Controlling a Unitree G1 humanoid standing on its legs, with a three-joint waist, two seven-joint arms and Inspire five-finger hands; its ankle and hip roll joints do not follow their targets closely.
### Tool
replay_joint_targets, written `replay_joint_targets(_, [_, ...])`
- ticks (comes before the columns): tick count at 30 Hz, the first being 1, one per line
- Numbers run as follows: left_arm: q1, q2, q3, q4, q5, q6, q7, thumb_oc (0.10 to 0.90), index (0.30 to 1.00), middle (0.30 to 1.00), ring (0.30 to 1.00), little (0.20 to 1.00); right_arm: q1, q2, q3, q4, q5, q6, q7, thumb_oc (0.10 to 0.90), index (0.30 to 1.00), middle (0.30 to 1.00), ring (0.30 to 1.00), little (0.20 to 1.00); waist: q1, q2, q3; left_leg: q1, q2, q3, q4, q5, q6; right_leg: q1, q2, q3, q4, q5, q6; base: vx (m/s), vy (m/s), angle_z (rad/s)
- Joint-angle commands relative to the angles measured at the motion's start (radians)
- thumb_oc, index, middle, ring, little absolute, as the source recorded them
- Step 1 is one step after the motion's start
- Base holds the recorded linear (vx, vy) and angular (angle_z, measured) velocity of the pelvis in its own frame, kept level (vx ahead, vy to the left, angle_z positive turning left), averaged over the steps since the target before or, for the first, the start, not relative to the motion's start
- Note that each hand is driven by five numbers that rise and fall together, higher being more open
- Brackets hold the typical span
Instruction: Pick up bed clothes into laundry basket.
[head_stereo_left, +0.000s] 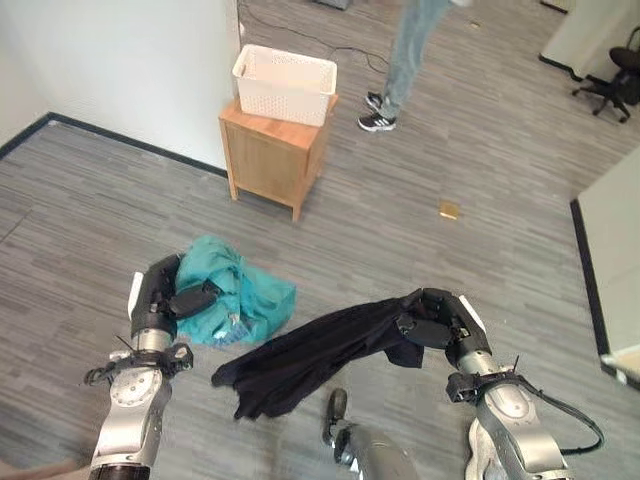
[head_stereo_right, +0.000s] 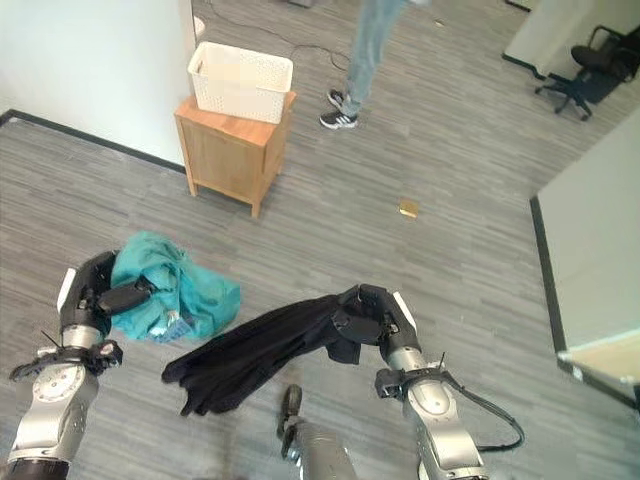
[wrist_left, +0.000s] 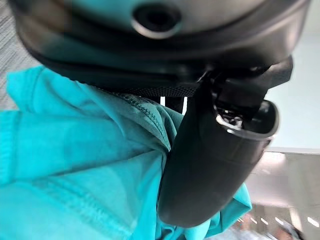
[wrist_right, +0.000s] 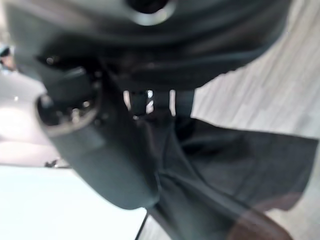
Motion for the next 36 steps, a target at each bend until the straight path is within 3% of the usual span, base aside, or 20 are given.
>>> replay_joint_targets(1, [-0.034,0.089,-0.029,-0.145,0.031,-0.102,-0.041,0.400,0.300,0.300,0.300,0.300,-0.166,-0.017,-0.095,-0.065,0.012,-0.123,-0.047,0.400,0.300,0.300,0.300,0.300,0.001,-0.021,-0.098,-0.007,0.118,-0.015,0.081,0.120,-0.083,0.072,-0.072,0.074,0.000,0.125,0.183,0.82,-0.077,0.02])
replay_joint_targets(3, [-0.022,0.085,-0.038,-0.148,0.033,-0.103,-0.048,0.400,0.300,0.300,0.300,0.300,-0.178,-0.019,-0.088,-0.056,0.022,-0.131,-0.047,0.400,0.300,0.300,0.300,0.300,0.005,-0.016,-0.113,-0.050,0.147,0.024,0.256,0.240,-0.150,0.119,-0.051,0.092,0.030,0.127,0.149,0.70,-0.098,0.06])
replay_joint_targets(4, [-0.023,0.076,-0.050,-0.143,0.015,-0.100,-0.040,0.400,0.300,0.300,0.300,0.300,-0.176,-0.027,-0.080,-0.053,0.031,-0.145,-0.063,0.400,0.300,0.300,0.300,0.300,0.009,-0.027,-0.107,-0.126,0.124,0.027,0.447,0.375,-0.167,0.158,-0.046,0.123,0.038,0.125,0.123,0.59,-0.138,0.00])
replay_joint_targets(5, [-0.040,0.081,-0.051,-0.143,0.010,-0.095,-0.031,0.400,0.300,0.300,0.300,0.300,-0.187,-0.040,-0.075,-0.069,0.044,-0.146,-0.057,0.400,0.300,0.300,0.300,0.300,0.021,-0.037,-0.093,-0.232,0.131,0.070,0.626,0.440,-0.169,0.204,-0.049,0.121,0.058,0.082,0.093,0.44,-0.079,0.00])
replay_joint_targets(6, [-0.042,0.082,-0.051,-0.142,0.010,-0.095,-0.031,0.400,0.300,0.300,0.300,0.300,-0.188,-0.039,-0.076,-0.069,0.044,-0.145,-0.057,0.400,0.300,0.300,0.300,0.300,0.019,-0.034,-0.096,-0.239,0.133,0.069,0.635,0.434,-0.166,0.200,-0.047,0.119,0.060,0.077,0.095,0.58,-0.276,0.16])
replay_joint_targets(7, [-0.043,0.085,-0.043,-0.150,0.000,-0.089,-0.031,0.400,0.300,0.300,0.300,0.300,-0.206,-0.038,-0.069,-0.074,0.058,-0.152,-0.077,0.400,0.300,0.300,0.300,0.300,0.067,-0.065,-0.051,-0.407,0.097,0.086,0.850,0.391,-0.074,0.278,-0.029,0.152,0.061,0.028,0.042,0.54,-0.246,0.16])
replay_joint_targets(9, [-0.064,0.087,-0.052,-0.143,-0.002,-0.085,-0.021,0.400,0.300,0.300,0.300,0.300,-0.234,-0.038,-0.063,-0.074,0.063,-0.152,-0.100,0.400,0.300,0.300,0.300,0.300,0.121,-0.076,-0.012,-0.616,0.035,0.128,0.899,0.291,-0.035,0.353,-0.018,0.196,0.046,-0.006,0.027,0.61,-0.172,-0.31])
replay_joint_targets(11, [-0.057,0.081,-0.048,-0.149,-0.009,-0.091,-0.024,0.400,0.300,0.300,0.300,0.300,-0.242,-0.033,-0.073,-0.094,0.074,-0.157,-0.105,0.400,0.300,0.300,0.300,0.300,0.151,-0.068,-0.013,-0.711,0.028,0.177,0.713,0.271,-0.037,0.413,-0.014,0.215,0.030,-0.042,0.024,0.63,0.052,-0.87])
replay_joint_targets(14, [-0.032,0.079,-0.052,-0.153,-0.013,-0.106,-0.028,0.400,0.300,0.300,0.300,0.300,-0.235,-0.024,-0.067,-0.106,0.059,-0.172,-0.107,0.400,0.300,0.300,0.300,0.300,0.177,-0.033,-0.044,-0.712,0.016,0.252,0.291,0.295,-0.050,0.474,0.025,0.229,0.030,-0.102,0.024,0.71,0.150,-0.30])
replay_joint_targets(15, [-0.018,0.074,-0.043,-0.158,-0.012,-0.111,-0.025,0.400,0.300,0.300,0.300,0.300,-0.236,-0.020,-0.053,-0.106,0.037,-0.169,-0.104,0.400,0.300,0.300,0.300,0.300,0.205,-0.024,-0.059,-0.674,-0.028,0.244,0.103,0.332,-0.043,0.522,0.036,0.260,0.029,-0.132,0.024,0.77,0.161,-0.14])
replay_joint_targets(17, [-0.001,0.068,-0.031,-0.171,-0.011,-0.116,-0.018,0.400,0.300,0.300,0.300,0.300,-0.241,-0.015,-0.035,-0.095,0.010,-0.162,-0.103,0.400,0.300,0.300,0.300,0.300,0.237,-0.011,-0.080,-0.661,-0.043,0.228,-0.033,0.402,-0.063,0.590,0.051,0.302,0.035,-0.177,0.015,0.69,0.159,-0.54])
replay_joint_targets(20, [0.029,0.075,0.001,-0.205,-0.008,-0.126,-0.017,0.400,0.300,0.300,0.300,0.300,-0.252,0.011,-0.019,-0.089,0.007,-0.142,-0.081,0.400,0.300,0.300,0.300,0.300,0.249,-0.024,-0.099,-0.606,-0.042,0.257,-0.016,0.398,-0.038,0.612,0.008,0.290,0.099,-0.211,0.036,0.53,0.191,-0.88])
replay_joint_targets(22, [0.033,0.085,0.023,-0.208,0.001,-0.124,-0.002,0.400,0.300,0.300,0.300,0.300,-0.266,0.042,-0.003,-0.068,-0.011,-0.154,-0.094,0.400,0.300,0.300,0.300,0.300,0.274,-0.051,-0.105,-0.572,-0.057,0.225,0.028,0.365,-0.007,0.525,-0.052,0.267,0.406,-0.035,0.125,0.41,0.212,-0.49])
replay_joint_targets(24, [0.017,0.095,0.024,-0.209,-0.004,-0.120,0.017,0.400,0.300,0.300,0.300,0.300,-0.268,0.070,0.004,-0.074,-0.019,-0.153,-0.105,0.400,0.300,0.300,0.300,0.300,0.258,-0.011,-0.083,-0.494,-0.022,0.206,0.020,0.333,0.011,0.403,-0.055,0.256,0.650,0.090,0.169,0.32,0.197,-0.63])
replay_joint_targets(27, [0.001,0.122,0.021,-0.207,0.011,-0.117,0.008,0.400,0.300,0.300,0.300,0.300,-0.229,0.086,-0.032,-0.065,-0.028,-0.155,-0.121,0.400,0.300,0.300,0.300,0.300,0.202,0.036,-0.051,-0.414,-0.016,0.135,0.020,0.294,0.031,0.274,-0.044,0.246,0.809,0.044,0.131,0.31,0.152,0.15])
replay_joint_targets(29, [-0.016,0.143,0.030,-0.215,0.011,-0.125,0.007,0.400,0.300,0.300,0.300,0.300,-0.202,0.083,-0.030,-0.056,-0.029,-0.149,-0.120,0.400,0.300,0.300,0.300,0.300,0.179,0.037,-0.054,-0.368,0.003,0.105,0.004,0.264,0.020,0.246,-0.160,0.198,0.699,-0.017,0.104,0.40,-0.047,0.69])
replay_joint_targets(30, [-0.030,0.146,0.030,-0.217,0.005,-0.129,0.005,0.400,0.300,0.300,0.300,0.300,-0.200,0.081,-0.033,-0.049,-0.015,-0.149,-0.118,0.400,0.300,0.300,0.300,0.300,0.174,0.037,-0.055,-0.346,0.017,0.088,-0.010,0.252,0.005,0.239,-0.195,0.176,0.558,-0.051,0.096,0.38,-0.160,0.50])
replay_joint_targets(32, [-0.044,0.142,0.019,-0.214,-0.010,-0.137,0.007,0.400,0.300,0.300,0.300,0.300,-0.199,0.078,-0.053,-0.047,-0.005,-0.148,-0.125,0.400,0.300,0.300,0.300,0.300,0.154,0.022,-0.057,-0.327,0.011,0.040,-0.022,0.235,-0.012,0.243,-0.170,0.211,0.312,-0.055,0.110,0.39,-0.216,0.42])
replay_joint_targets(33, [-0.034,0.158,0.081,-0.195,0.084,-0.113,0.074,0.400,0.300,0.300,0.300,0.300,-0.200,0.007,-0.106,-0.008,-0.085,-0.145,-0.141,0.400,0.300,0.300,0.300,0.300,0.162,0.010,-0.042,-0.327,0.017,0.041,-0.016,0.206,-0.032,0.276,-0.168,0.217,0.171,-0.064,0.130,0.27,-0.196,0.70])
replay_joint_targets(36, [-0.063,0.142,0.011,-0.207,-0.003,-0.132,0.020,0.400,0.300,0.300,0.300,0.300,-0.195,0.060,-0.060,-0.044,-0.011,-0.138,-0.131,0.400,0.300,0.300,0.300,0.300,0.179,-0.003,-0.056,-0.340,0.008,0.022,0.003,0.197,-0.033,0.348,-0.163,0.207,0.123,-0.042,0.140,0.16,-0.130,0.93])
